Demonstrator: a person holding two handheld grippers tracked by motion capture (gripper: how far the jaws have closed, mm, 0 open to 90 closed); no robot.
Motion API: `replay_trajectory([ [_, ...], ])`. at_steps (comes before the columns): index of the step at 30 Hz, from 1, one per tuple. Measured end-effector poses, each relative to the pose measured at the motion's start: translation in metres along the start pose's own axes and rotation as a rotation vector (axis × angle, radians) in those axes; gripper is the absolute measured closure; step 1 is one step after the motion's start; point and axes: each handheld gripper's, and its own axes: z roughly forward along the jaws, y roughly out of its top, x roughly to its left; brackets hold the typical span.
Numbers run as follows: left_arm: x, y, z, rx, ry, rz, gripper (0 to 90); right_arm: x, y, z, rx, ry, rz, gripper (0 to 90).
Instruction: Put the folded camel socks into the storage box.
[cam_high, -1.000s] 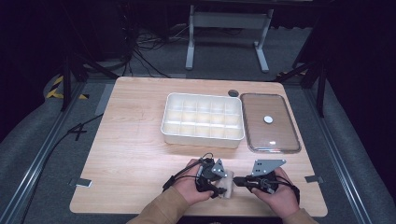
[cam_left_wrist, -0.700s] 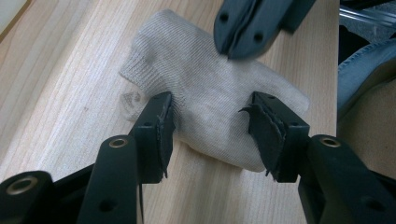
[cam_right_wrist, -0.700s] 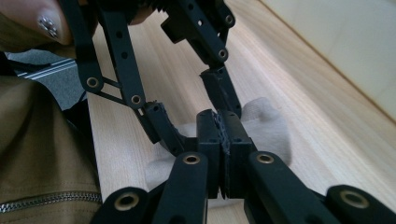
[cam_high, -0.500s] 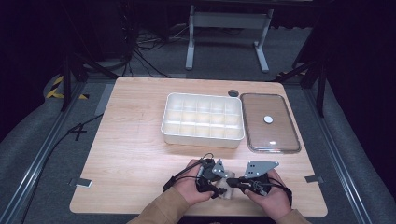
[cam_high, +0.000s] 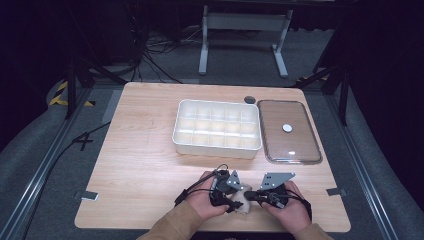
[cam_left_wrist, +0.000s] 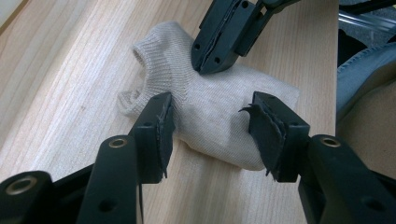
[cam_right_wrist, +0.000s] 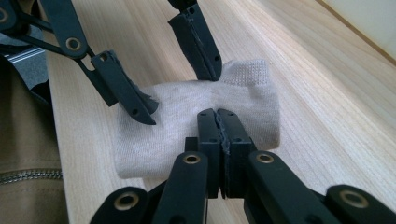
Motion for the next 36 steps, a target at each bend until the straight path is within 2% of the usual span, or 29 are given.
replay_trajectory([
  [4,0.0,0.0,0.0,0.0,0.003,0.003,49.8,0.001,0.002,0.001,0.008,-0.007,-0.013,88.8],
  [7,0.0,-0.001,-0.001,-0.001,-0.004,0.001,49.8,0.001,0.001,0.0,0.01,-0.003,-0.005,88.6],
  [14,0.001,-0.004,-0.001,-0.012,-0.004,-0.021,49.2,0.003,0.004,0.0,0.025,-0.013,-0.015,87.3],
  [17,0.002,-0.005,-0.001,-0.015,0.002,-0.043,47.7,0.003,0.005,-0.001,0.023,-0.017,-0.001,85.3],
  [21,0.001,-0.005,-0.001,-0.009,0.012,-0.043,46.8,0.005,0.008,-0.003,0.022,-0.022,0.011,83.3],
  [22,0.0,-0.005,-0.001,-0.009,0.016,-0.055,46.8,0.005,0.009,-0.005,0.023,-0.026,0.015,82.7],
  [29,0.001,-0.005,-0.001,-0.006,0.017,-0.057,46.4,0.008,0.016,-0.015,-0.007,-0.05,0.049,76.9],
  [33,0.0,-0.005,-0.001,-0.005,0.02,-0.062,46.2,0.012,0.022,-0.012,-0.008,-0.067,0.054,72.4],
  [36,-0.001,-0.005,-0.001,-0.005,0.024,-0.058,46.0,0.013,0.024,-0.009,-0.006,-0.079,0.078,71.2],
])
